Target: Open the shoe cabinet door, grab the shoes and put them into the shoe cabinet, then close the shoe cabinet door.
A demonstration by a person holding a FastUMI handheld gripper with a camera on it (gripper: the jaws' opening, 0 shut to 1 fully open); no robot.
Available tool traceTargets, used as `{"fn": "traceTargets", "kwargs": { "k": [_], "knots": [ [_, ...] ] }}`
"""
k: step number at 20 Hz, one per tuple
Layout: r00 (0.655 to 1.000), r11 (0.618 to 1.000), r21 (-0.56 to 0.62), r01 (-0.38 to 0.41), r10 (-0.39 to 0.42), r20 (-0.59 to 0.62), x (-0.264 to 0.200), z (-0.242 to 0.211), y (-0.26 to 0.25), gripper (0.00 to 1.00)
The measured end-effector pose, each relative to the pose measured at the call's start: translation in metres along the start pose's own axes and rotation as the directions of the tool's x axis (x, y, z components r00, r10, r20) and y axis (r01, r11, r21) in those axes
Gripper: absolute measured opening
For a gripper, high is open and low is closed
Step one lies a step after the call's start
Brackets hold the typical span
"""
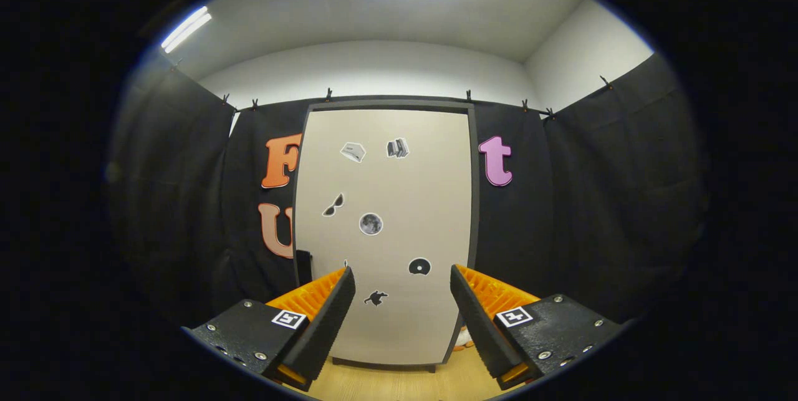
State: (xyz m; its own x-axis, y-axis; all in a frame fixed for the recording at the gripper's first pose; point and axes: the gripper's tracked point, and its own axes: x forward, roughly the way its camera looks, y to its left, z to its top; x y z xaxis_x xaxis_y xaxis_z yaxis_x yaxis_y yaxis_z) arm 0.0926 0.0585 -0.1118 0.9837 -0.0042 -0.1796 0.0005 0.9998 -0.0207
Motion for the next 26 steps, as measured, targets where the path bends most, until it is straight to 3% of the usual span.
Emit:
{"fn": "traceTargets", "kwargs": {
  "k": [8, 16, 26],
  "knots": [
    [1.000, 1.000, 0.014, 0.012, -0.012, 0.024, -0.006, 0.006, -0.012, 0.95],
    [0.999, 0.999, -0.032, -0.032, 0.033, 0.041, -0.004, 0.005, -0.004, 0.95],
    [0.998, 0.998, -0.059, 0.011, -0.007, 0.061, 0.001, 0.013, -0.023, 0.95]
  ]
}}
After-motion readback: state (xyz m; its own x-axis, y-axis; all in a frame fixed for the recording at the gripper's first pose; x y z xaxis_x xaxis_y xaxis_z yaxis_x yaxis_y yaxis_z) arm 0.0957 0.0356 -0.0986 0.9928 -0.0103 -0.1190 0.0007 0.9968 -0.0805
